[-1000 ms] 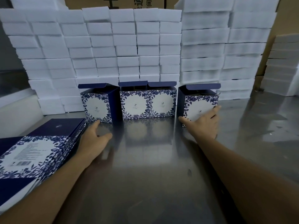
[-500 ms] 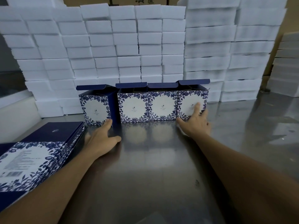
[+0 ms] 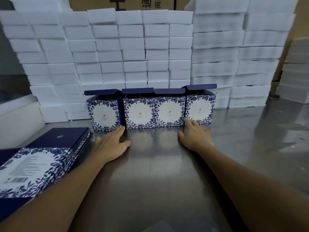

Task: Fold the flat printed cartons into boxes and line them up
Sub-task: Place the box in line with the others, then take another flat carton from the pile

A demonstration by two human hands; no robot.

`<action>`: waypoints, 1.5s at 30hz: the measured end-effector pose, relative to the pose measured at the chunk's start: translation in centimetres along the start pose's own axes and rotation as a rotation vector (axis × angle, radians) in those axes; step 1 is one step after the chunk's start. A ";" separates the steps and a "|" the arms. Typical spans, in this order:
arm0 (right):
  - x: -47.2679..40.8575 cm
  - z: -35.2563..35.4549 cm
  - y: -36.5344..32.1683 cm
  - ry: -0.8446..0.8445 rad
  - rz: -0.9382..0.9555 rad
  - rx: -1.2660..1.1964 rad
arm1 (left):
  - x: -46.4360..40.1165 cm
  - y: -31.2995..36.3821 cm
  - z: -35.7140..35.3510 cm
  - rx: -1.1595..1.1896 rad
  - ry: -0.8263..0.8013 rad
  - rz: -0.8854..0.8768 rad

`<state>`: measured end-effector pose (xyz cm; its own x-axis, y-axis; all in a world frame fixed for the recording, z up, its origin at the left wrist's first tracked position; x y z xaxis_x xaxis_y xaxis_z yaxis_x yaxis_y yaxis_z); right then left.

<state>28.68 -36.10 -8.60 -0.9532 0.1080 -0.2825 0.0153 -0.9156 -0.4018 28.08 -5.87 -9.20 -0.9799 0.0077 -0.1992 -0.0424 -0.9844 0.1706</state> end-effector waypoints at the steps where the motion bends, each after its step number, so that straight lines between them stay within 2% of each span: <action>1: 0.3 -0.1 -0.3 -0.011 0.018 0.008 | 0.1 0.0 0.1 -0.006 0.007 -0.002; 17: 9.9 0.1 -6.2 -0.069 0.123 -0.028 | 9.8 1.1 2.7 0.035 0.137 -0.027; 19: 11.1 0.2 -6.9 -0.075 0.129 -0.045 | 11.7 1.4 3.3 -0.047 0.180 -0.035; 22: 12.6 0.3 -7.7 -0.076 0.137 -0.064 | 14.6 1.8 4.8 -0.356 0.321 0.042; 25: 13.5 0.6 -7.8 -0.069 0.149 -0.110 | 16.2 1.2 6.4 -0.497 0.331 0.148; 29: 13.7 1.4 -7.4 -0.046 0.108 -0.269 | 16.2 -1.0 9.4 -0.429 0.380 0.326; 33: 13.7 1.6 -7.0 -0.052 0.058 -0.425 | 15.7 -4.7 9.5 -0.327 0.092 0.549; 36: 13.7 1.6 -6.7 -0.052 0.050 -0.456 | 15.8 -7.7 8.8 -0.084 0.025 0.647; 41: 13.6 1.5 -6.7 -0.034 0.058 -0.464 | 15.8 -8.9 9.6 -0.024 0.186 0.593; 45: 13.6 1.6 -6.7 -0.009 0.066 -0.499 | 16.0 -8.0 9.7 -0.105 0.154 0.532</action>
<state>15.17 -29.09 -8.31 -0.9480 0.0508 -0.3143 0.2158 -0.6234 -0.7516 10.88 3.81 -4.43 -0.8211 -0.5124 -0.2514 0.4770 -0.8580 0.1908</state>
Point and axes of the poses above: each hand's wrist, its own x-axis away from the middle knuckle, its own z-axis out of the back of the hand, y = z × x, the point moved 3 cm from there along -x, towards the middle knuckle, and after that the axes turned 6 degrees about -x, right-handed, at the moved point
